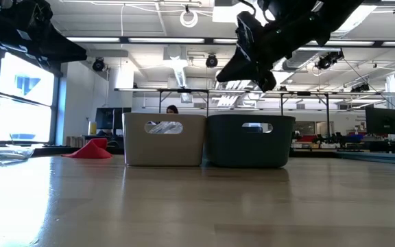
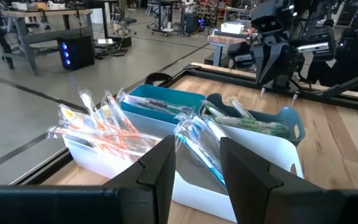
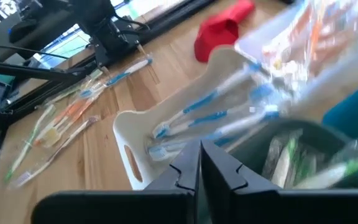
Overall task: Pick & Place Toothbrushes
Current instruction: Put the blue toothbrush into the gray bin
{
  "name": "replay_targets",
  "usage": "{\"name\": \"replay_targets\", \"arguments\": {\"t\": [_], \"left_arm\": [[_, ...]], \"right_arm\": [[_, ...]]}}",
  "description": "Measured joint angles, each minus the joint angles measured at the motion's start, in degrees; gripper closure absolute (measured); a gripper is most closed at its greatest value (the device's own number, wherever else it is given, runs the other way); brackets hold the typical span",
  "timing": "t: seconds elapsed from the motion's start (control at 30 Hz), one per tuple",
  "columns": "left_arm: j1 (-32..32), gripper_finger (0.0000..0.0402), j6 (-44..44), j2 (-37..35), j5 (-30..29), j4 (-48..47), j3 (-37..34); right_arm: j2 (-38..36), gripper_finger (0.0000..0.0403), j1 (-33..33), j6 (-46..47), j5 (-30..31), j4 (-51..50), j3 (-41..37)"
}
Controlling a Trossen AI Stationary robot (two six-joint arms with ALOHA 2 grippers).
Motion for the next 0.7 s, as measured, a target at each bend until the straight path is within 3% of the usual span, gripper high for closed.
{"name": "replay_targets", "arguments": {"t": [0.1, 0.37, 0.47, 0.6, 0.7], "left_arm": [[-0.02, 0.0277, 0.0, 0.0, 0.02, -0.06, 0.0], [0.0, 0.0277, -0.2, 0.0, 0.24, -1.18, 0.0], [-0.02, 0.0277, -0.2, 0.0, 0.24, -0.71, 0.0], [-0.02, 0.0277, -0.44, -0.02, 1.69, 1.53, 0.0], [0.0, 0.0277, -0.46, 0.0, 4.08, 2.71, 0.0]], "right_arm": [[0.0, 0.0399, 1.51, -4.24, 2.5, 2.99, 0.0], [-6.07, 0.0399, 8.21, -14.84, 16.24, 4.59, -0.07], [-9.79, 0.0399, 10.41, -17.73, 15.22, 4.81, -0.72], [-13.68, 0.04, 12.29, -19.73, 9.52, 8.02, -5.43], [-14.77, 0.04, 13.15, -20.19, 8.63, 18.38, -12.46]]}}
